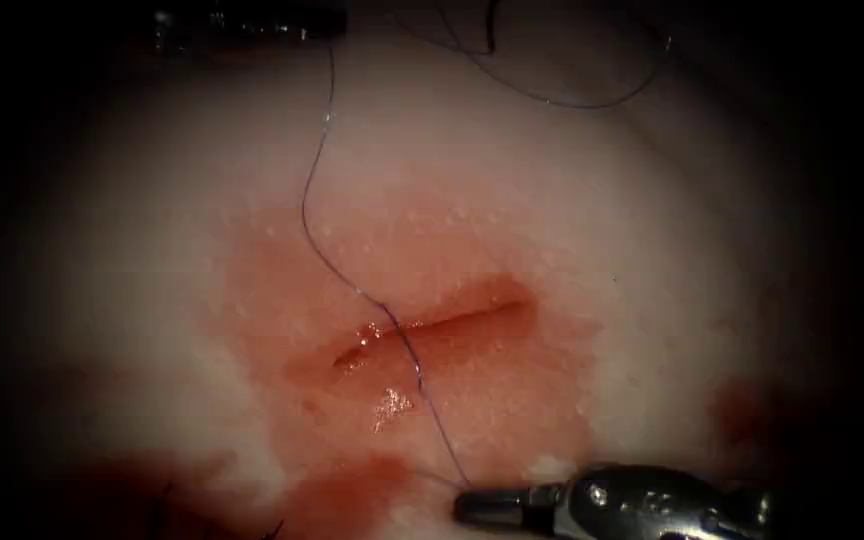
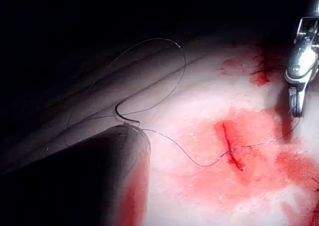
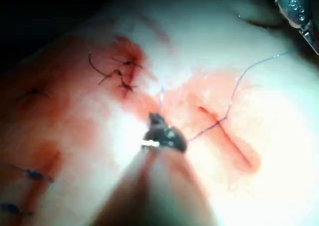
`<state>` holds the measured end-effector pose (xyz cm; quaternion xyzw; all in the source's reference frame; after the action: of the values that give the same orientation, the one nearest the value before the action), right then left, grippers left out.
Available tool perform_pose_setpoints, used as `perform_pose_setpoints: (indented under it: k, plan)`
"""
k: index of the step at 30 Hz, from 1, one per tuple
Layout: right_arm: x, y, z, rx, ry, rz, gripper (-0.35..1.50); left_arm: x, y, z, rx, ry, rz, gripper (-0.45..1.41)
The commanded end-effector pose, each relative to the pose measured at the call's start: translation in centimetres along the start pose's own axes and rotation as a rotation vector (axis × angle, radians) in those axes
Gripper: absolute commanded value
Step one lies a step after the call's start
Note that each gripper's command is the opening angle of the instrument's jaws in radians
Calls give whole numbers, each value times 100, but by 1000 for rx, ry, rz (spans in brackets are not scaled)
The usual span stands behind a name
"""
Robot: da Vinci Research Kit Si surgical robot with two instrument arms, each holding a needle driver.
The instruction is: Wound Closure
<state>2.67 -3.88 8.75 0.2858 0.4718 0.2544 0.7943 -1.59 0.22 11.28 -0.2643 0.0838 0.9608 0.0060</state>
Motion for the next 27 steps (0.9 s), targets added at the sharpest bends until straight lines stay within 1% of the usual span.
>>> perform_pose_setpoints:
  k: [1, 3, 4, 5, 6, 7, 8, 11, 14, 15, 19, 20, 22, 25, 27]
  plan:
    - [6, 7, 12, -1, 4, -1, -35, 2, -3, 7, 3, 0, 0, -45]
    - [11, 13, 24, 14, 0, 1, -35, 3, -3, -2, 2, -8, -1, -45]
    - [12, 14, 28, 20, 1, 0, -6, 3, -3, -4, 4, -13, -1, -45]
    - [14, 14, 30, 25, 3, -1, 29, 3, -2, -6, 4, -15, -1, -45]
    - [15, 14, 32, 30, 8, -2, 59, 3, -1, -9, 6, -20, -1, -45]
    - [18, 15, 32, 35, 16, -1, 100, 2, 1, -13, 11, -26, -1, -45]
    - [19, 15, 31, 36, 16, 0, 105, 2, 2, -16, 9, -36, 1, -45]
    - [27, 17, 24, 42, 20, 6, 110, 1, 6, -25, 11, -73, 5, -45]
    - [37, 20, 16, 56, 37, 15, 125, 2, 10, -32, 2, -97, 15, -45]
    - [46, 21, 10, 86, 44, 19, 128, 2, 13, -35, 2, -112, 11, -45]
    - [62, 23, -7, 132, 70, 23, 130, 4, 17, -45, 4, -152, -9, -45]
    - [73, 23, -23, 176, 96, 22, 133, 5, 18, -50, 3, -155, -16, -45]
    - [86, 24, -42, 199, 116, 30, 133, 7, 17, -56, 1, -157, -24, -45]
    - [105, 29, -68, 199, 146, 27, 130, 12, 17, -63, -2, -159, -35, -45]
    - [129, 41, -96, 188, 164, 16, 130, 19, 21, -70, -3, -165, -41, -45]
